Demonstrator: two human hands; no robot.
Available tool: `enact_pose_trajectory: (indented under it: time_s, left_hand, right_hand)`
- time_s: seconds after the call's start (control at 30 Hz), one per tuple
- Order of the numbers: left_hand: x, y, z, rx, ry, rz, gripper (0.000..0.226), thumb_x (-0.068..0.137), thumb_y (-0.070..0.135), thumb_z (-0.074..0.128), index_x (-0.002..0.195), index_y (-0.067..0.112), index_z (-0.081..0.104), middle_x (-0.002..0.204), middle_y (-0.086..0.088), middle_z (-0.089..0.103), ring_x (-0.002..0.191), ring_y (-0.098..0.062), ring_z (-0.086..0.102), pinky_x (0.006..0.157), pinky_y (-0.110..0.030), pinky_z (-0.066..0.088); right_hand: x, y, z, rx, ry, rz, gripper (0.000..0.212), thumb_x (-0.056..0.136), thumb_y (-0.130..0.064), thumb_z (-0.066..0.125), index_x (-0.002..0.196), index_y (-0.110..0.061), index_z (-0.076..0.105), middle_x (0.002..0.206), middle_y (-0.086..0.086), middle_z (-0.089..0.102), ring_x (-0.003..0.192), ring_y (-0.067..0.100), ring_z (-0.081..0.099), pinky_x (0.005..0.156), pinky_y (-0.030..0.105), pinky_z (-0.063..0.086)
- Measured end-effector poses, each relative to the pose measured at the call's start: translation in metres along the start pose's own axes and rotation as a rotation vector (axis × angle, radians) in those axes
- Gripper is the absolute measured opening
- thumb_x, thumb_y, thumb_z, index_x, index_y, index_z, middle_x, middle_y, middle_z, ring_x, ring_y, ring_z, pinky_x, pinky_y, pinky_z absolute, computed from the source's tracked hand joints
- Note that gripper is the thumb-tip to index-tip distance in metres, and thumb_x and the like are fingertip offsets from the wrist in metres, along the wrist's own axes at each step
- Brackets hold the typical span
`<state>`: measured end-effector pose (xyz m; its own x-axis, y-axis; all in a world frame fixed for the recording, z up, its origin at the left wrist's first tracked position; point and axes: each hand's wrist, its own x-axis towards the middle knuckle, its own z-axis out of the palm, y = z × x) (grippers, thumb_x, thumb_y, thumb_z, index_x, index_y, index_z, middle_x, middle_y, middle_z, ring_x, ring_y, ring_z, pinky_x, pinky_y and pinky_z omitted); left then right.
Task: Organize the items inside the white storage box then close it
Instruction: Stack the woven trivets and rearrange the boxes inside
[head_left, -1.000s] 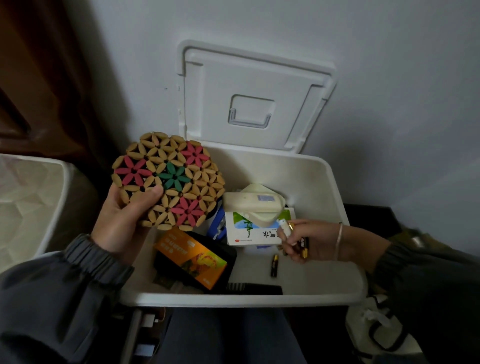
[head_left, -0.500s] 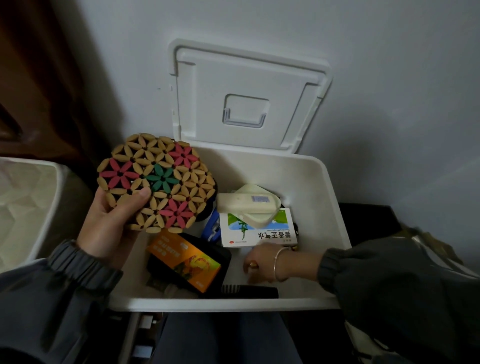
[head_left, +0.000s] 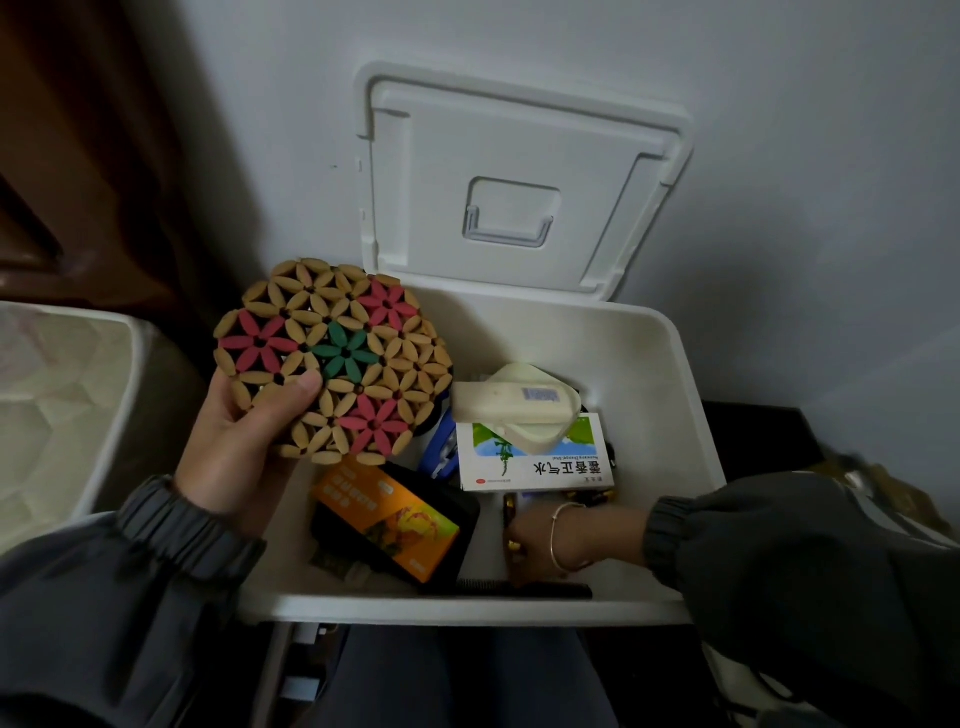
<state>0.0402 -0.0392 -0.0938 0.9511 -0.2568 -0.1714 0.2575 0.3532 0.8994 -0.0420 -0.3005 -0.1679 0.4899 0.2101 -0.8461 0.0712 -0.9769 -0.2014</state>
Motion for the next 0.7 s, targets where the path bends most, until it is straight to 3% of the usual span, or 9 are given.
enact_pose_trajectory:
  time_s: [0.1,0.23,0.33,0.4,0.53,0.7]
  left_hand:
    - [0.000,-0.001,-0.001,0.004,-0.006,0.003,0.065,0.078,0.016,0.062,0.138,0.023,0.040,0.130,-0.007,0.059,0.112,-0.024,0.063,0.076,-0.034,0.057]
    - [0.001,-0.001,-0.001,-0.006,-0.002,-0.006,0.069,0.074,0.020,0.069,0.137,0.024,0.042,0.128,-0.006,0.061,0.110,-0.024,0.064,0.075,-0.035,0.057]
    - [0.000,0.000,0.000,-0.003,0.024,-0.022,0.072,0.070,0.022,0.072,0.136,0.025,0.043,0.128,-0.006,0.061,0.109,-0.024,0.064,0.075,-0.036,0.057]
    - [0.000,-0.001,0.001,-0.010,0.048,-0.027,0.069,0.073,0.019,0.071,0.136,0.025,0.043,0.127,-0.006,0.062,0.108,-0.024,0.065,0.073,-0.035,0.058]
    - [-0.001,0.002,0.005,-0.012,0.061,-0.055,0.068,0.072,0.015,0.065,0.137,0.022,0.043,0.125,-0.007,0.062,0.107,-0.025,0.065,0.071,-0.035,0.058]
    - [0.003,0.012,0.010,-0.001,-0.008,-0.180,0.058,0.072,0.013,0.061,0.128,0.023,0.050,0.114,-0.005,0.069,0.100,-0.026,0.067,0.064,-0.033,0.059]
  right_hand:
    - [-0.004,0.005,-0.006,0.223,-0.101,0.020,0.032,0.088,-0.035,0.059,0.097,-0.004,0.064,0.064,0.002,0.054,0.055,0.015,0.050,0.058,0.025,0.044]
    - [-0.012,0.007,-0.006,0.552,-0.187,0.080,0.035,0.086,-0.032,0.065,0.113,-0.010,0.063,0.069,-0.002,0.050,0.058,0.011,0.045,0.056,0.021,0.043]
    - [-0.017,0.005,-0.004,0.612,-0.201,0.103,0.036,0.086,-0.028,0.065,0.117,-0.008,0.061,0.069,-0.002,0.050,0.058,0.010,0.043,0.056,0.019,0.042]
    - [-0.023,0.006,-0.010,0.585,-0.175,0.106,0.032,0.086,-0.026,0.066,0.113,-0.010,0.063,0.073,-0.001,0.051,0.060,0.010,0.043,0.057,0.021,0.041]
    - [-0.050,0.023,-0.031,0.642,-0.089,0.105,0.005,0.082,-0.020,0.069,0.085,-0.020,0.066,0.069,-0.002,0.052,0.056,0.008,0.044,0.050,0.018,0.039]
    - [-0.102,0.060,-0.043,0.862,0.145,0.098,0.006,0.080,-0.012,0.070,0.079,-0.017,0.066,0.065,-0.001,0.054,0.045,0.006,0.041,0.041,0.016,0.035]
